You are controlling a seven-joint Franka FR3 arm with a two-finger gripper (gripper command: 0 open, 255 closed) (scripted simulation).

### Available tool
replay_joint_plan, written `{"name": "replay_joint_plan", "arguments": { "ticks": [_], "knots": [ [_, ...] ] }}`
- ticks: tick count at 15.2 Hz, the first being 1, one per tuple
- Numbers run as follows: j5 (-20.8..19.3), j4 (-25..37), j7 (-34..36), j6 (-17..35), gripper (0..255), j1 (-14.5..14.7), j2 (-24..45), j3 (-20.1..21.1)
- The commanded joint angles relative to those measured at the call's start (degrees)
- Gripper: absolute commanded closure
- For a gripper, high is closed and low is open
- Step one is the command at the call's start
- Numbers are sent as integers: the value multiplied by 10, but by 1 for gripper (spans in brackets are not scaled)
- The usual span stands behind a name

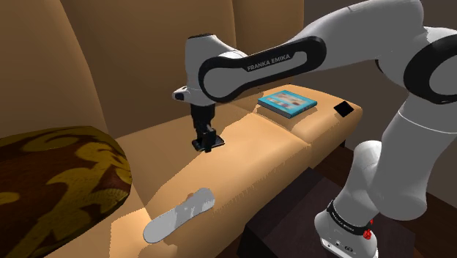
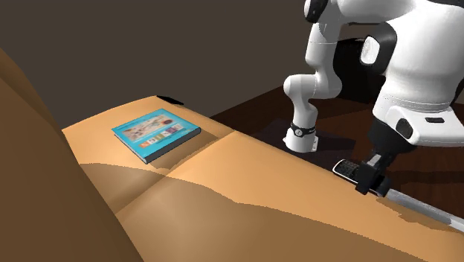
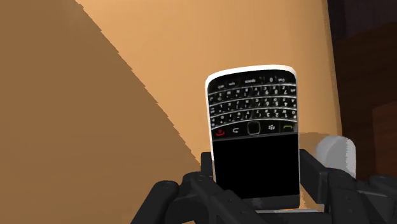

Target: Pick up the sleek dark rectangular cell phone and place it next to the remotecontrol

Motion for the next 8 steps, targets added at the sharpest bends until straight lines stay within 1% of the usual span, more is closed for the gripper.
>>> {"name": "replay_joint_plan", "arguments": {
  "ticks": [1, 8],
  "knots": [
    [1, 12, 26, 3, 255, 14, 13, 12],
    [-2, 98, 112, -12, 255, 61, 79, 49]
  ]
}}
